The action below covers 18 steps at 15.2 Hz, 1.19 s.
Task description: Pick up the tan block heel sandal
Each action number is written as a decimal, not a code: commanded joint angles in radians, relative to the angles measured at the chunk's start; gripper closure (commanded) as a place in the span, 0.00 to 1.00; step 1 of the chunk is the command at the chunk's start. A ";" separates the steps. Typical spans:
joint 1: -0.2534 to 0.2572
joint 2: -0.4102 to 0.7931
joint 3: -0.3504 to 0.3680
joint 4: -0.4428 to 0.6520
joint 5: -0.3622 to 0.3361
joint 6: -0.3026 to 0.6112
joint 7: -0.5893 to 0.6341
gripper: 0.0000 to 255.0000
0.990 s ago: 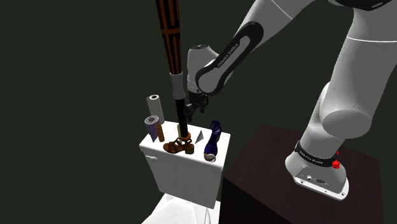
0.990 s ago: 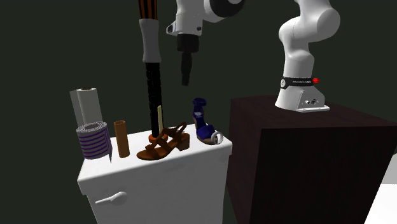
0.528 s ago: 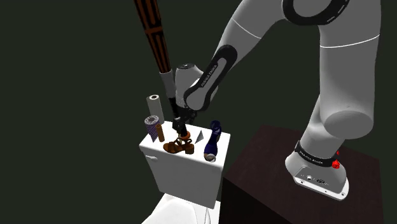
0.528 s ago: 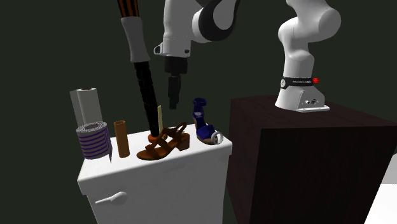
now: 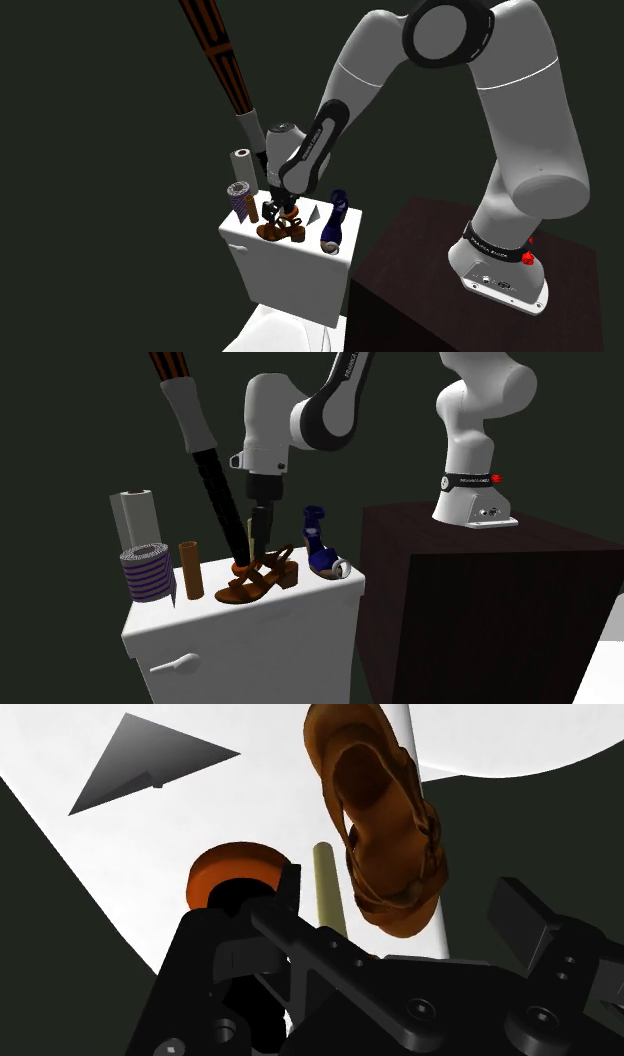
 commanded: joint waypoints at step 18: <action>0.002 0.020 -0.003 0.006 -0.003 0.015 0.001 1.00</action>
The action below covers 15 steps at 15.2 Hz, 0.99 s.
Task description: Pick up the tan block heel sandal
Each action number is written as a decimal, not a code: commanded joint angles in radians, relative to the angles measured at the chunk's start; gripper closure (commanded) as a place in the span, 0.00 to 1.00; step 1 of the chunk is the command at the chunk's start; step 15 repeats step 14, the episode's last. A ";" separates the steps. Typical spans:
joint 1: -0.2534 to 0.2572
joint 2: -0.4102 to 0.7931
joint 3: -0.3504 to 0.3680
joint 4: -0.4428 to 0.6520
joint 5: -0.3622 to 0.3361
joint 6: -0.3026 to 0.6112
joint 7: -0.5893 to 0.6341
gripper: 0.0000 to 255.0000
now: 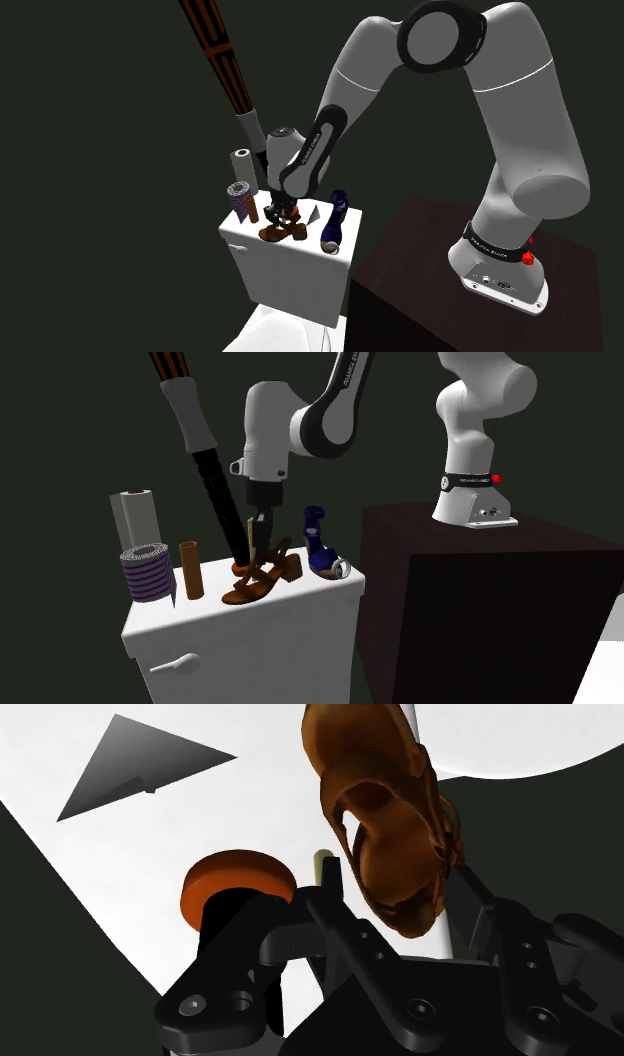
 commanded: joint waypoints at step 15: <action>-0.022 -0.159 0.028 -0.033 0.026 -0.126 -0.014 1.00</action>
